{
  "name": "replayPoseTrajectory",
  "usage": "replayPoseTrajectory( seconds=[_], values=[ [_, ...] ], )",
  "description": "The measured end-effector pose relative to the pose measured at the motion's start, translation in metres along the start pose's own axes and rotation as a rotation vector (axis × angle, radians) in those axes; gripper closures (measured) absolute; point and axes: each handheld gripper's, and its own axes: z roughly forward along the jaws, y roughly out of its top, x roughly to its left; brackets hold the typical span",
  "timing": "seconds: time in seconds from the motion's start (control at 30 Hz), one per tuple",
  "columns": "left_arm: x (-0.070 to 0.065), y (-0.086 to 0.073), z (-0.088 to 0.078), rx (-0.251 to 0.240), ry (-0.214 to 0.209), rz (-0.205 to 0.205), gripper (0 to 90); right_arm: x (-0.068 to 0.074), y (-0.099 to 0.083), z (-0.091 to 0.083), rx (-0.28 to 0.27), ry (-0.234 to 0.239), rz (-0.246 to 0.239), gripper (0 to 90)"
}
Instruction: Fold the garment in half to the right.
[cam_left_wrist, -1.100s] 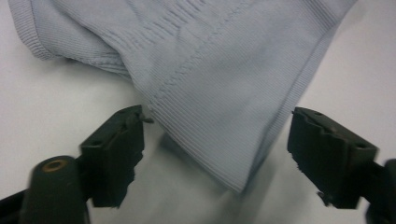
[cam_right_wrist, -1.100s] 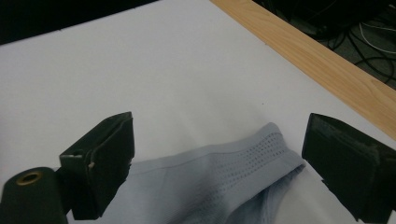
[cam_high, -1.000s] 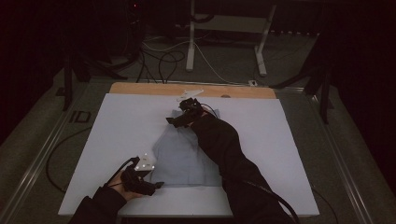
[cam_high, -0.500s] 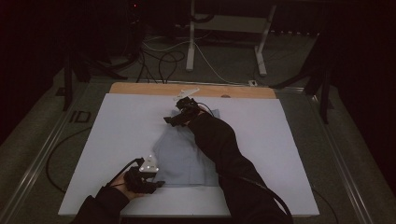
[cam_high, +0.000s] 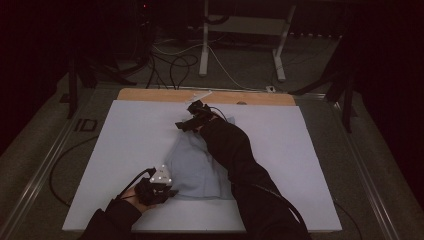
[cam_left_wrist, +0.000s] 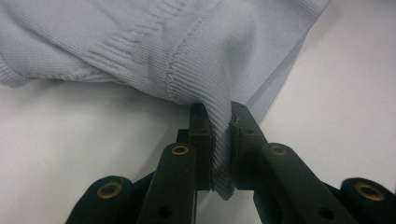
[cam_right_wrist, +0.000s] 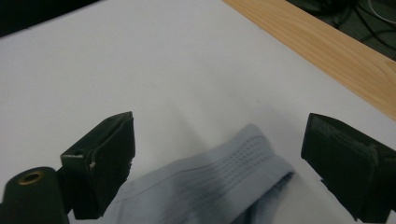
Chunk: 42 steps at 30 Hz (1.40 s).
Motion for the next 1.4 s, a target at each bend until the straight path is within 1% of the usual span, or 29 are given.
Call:
replayPoseTrajectory(
  seconds=[0.03,0.1,0.13,0.17,0.2,0.23,0.27,0.3,0.4,0.5,0.57,0.63,0.7,0.77,0.83,0.9,1.03,1.13,1.2,1.3,1.33,1.4],
  values=[
    [0.000,0.000,-0.001,-0.007,0.000,-0.005,83.2,-0.001,0.001,0.002,0.011,-0.013,0.003,10.0],
    [0.000,0.001,-0.003,-0.021,0.001,-0.003,83.2,-0.003,0.002,0.006,0.027,-0.026,0.041,10.0],
    [-0.001,0.001,-0.004,-0.026,0.000,-0.004,83.2,-0.003,0.004,0.008,0.036,-0.044,0.060,10.0],
    [-0.001,0.001,-0.005,-0.028,0.001,0.002,83.3,-0.005,0.004,0.010,0.042,-0.066,0.065,10.0],
    [-0.001,0.002,-0.006,-0.031,0.000,0.001,83.3,-0.006,0.005,0.012,0.044,-0.079,0.084,10.0],
    [-0.002,0.002,-0.006,-0.036,0.003,0.004,83.2,-0.008,0.006,0.013,0.046,-0.077,0.114,11.0],
    [-0.003,0.002,-0.007,-0.035,0.002,0.007,83.2,-0.009,0.007,0.014,0.050,-0.076,0.126,15.0],
    [-0.003,0.002,-0.007,-0.037,0.001,0.008,83.2,-0.009,0.008,0.015,0.058,-0.088,0.126,15.2],
    [-0.002,0.003,-0.008,-0.043,0.000,-0.001,83.2,-0.010,0.009,0.021,0.092,-0.106,0.111,20.3],
    [-0.002,0.002,-0.009,-0.045,0.001,-0.002,83.3,-0.008,0.011,0.027,0.122,-0.119,0.108,27.1],
    [-0.001,0.002,-0.008,-0.044,0.002,-0.002,83.2,-0.006,0.012,0.032,0.138,-0.138,0.107,32.0],
    [-0.002,0.002,-0.008,-0.045,0.002,-0.001,83.2,-0.005,0.013,0.037,0.157,-0.149,0.090,37.1],
    [-0.002,0.002,-0.008,-0.044,0.002,0.001,83.2,-0.003,0.013,0.042,0.170,-0.174,0.062,41.9],
    [-0.002,0.002,-0.008,-0.044,0.001,-0.001,83.2,-0.003,0.013,0.047,0.188,-0.175,0.063,44.7],
    [-0.002,0.002,-0.008,-0.045,0.004,0.001,83.2,-0.003,0.012,0.051,0.216,-0.180,0.039,46.6],
    [-0.002,0.002,-0.008,-0.044,0.004,0.001,83.2,-0.002,0.010,0.055,0.231,-0.181,0.031,50.3],
    [-0.002,0.001,-0.008,-0.042,0.003,0.003,83.2,0.001,0.007,0.061,0.272,-0.199,0.011,55.8],
    [-0.002,0.001,-0.007,-0.041,0.001,0.001,83.3,0.002,0.006,0.062,0.291,-0.212,0.009,62.5],
    [-0.002,0.001,-0.006,-0.037,0.003,0.006,83.2,0.002,0.006,0.061,0.296,-0.211,0.004,67.4],
    [-0.002,0.001,-0.005,-0.033,-0.001,0.004,83.2,0.001,0.007,0.059,0.304,-0.207,0.007,75.1],
    [-0.002,0.000,-0.005,-0.028,-0.005,0.001,83.3,0.001,0.007,0.059,0.303,-0.199,0.008,76.6],
    [-0.001,0.000,-0.004,-0.026,-0.007,0.000,83.4,0.000,0.007,0.058,0.309,-0.184,-0.017,79.5]
  ],
)
